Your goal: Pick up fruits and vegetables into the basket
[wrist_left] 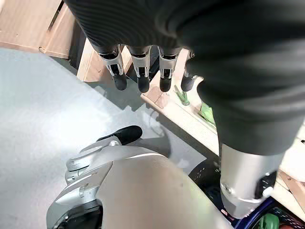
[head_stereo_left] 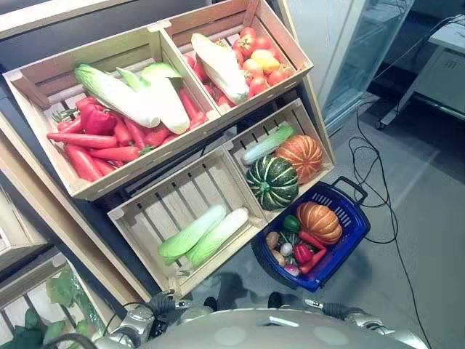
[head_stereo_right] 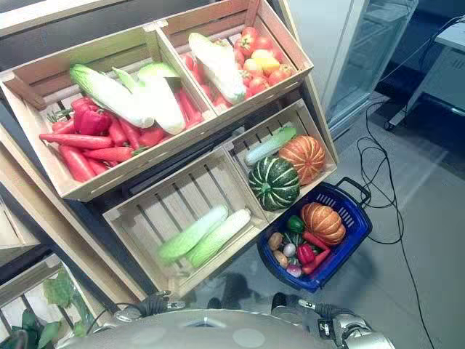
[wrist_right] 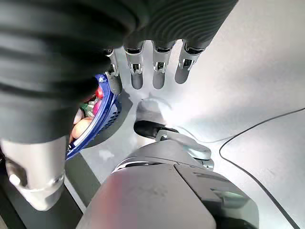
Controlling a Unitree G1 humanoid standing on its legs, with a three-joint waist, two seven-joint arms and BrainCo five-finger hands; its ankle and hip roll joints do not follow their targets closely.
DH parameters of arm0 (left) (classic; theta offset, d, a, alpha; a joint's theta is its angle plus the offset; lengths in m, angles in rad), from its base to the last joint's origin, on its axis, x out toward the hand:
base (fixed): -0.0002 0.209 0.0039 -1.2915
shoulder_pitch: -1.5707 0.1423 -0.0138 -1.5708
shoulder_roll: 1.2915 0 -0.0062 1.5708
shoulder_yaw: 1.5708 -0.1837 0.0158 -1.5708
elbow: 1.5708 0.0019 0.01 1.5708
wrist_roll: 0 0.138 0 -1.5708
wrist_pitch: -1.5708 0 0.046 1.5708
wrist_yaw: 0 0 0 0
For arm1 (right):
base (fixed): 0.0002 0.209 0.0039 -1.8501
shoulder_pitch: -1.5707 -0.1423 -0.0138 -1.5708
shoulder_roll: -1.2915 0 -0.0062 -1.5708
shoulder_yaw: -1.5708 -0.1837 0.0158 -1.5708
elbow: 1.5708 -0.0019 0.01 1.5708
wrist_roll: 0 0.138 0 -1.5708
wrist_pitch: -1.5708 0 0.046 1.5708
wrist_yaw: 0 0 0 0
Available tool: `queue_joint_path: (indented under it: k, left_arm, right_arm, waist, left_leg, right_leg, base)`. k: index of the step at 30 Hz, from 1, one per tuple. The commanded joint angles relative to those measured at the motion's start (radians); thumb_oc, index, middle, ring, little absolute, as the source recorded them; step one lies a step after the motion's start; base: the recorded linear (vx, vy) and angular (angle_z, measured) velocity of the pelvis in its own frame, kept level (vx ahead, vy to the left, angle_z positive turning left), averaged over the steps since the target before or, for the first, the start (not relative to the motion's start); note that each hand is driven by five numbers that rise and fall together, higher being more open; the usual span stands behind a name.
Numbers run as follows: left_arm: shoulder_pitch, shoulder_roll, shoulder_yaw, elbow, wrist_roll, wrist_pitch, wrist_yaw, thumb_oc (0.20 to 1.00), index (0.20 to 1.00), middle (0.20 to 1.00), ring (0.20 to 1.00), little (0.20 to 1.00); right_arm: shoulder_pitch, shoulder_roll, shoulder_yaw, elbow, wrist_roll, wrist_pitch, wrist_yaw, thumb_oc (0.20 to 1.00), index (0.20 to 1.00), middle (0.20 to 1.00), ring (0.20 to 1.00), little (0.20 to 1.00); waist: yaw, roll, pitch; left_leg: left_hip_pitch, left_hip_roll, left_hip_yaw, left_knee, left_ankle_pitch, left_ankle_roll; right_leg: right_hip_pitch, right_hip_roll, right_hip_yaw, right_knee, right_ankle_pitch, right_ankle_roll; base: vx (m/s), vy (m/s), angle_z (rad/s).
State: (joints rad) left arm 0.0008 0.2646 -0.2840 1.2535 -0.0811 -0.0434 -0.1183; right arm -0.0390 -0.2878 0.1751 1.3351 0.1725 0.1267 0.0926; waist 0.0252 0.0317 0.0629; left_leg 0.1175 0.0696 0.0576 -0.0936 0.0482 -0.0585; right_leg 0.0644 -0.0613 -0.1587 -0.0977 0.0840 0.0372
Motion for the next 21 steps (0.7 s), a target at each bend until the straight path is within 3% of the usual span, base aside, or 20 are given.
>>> queue_joint_path:
  k: [1, 21]
  left_arm:
    - [-0.073, -0.014, 0.021, 0.075, -0.016, 0.002, 0.0, 1.0, 1.0, 1.0, 1.0, 1.0]
    - [-0.077, -0.011, 0.01, 0.056, -0.027, -0.051, -0.023, 1.0, 1.0, 1.0, 1.0, 1.0]
  right_arm:
    - [-0.063, 0.032, 0.036, 0.071, -0.017, -0.017, 0.003, 1.0, 1.0, 1.0, 1.0, 1.0]
    - [-0.067, 0.031, 0.039, 0.07, -0.009, -0.016, 0.002, 1.0, 1.0, 1.0, 1.0, 1.0]
  waist:
    - [0.0, -0.029, 0.045]
    - [0.003, -0.028, 0.046]
  left_leg:
    - [0.006, -0.023, 0.025, 0.006, -0.082, 0.012]
    - [0.006, -0.025, 0.022, 0.006, -0.081, 0.013]
  right_leg:
    - [0.061, -0.044, -0.028, 0.019, -0.075, 0.067]
    - [0.061, -0.043, -0.029, 0.02, -0.076, 0.066]
  base:
    - [-0.15, 0.08, 0.25]
    - [0.0, 0.0, 0.0]
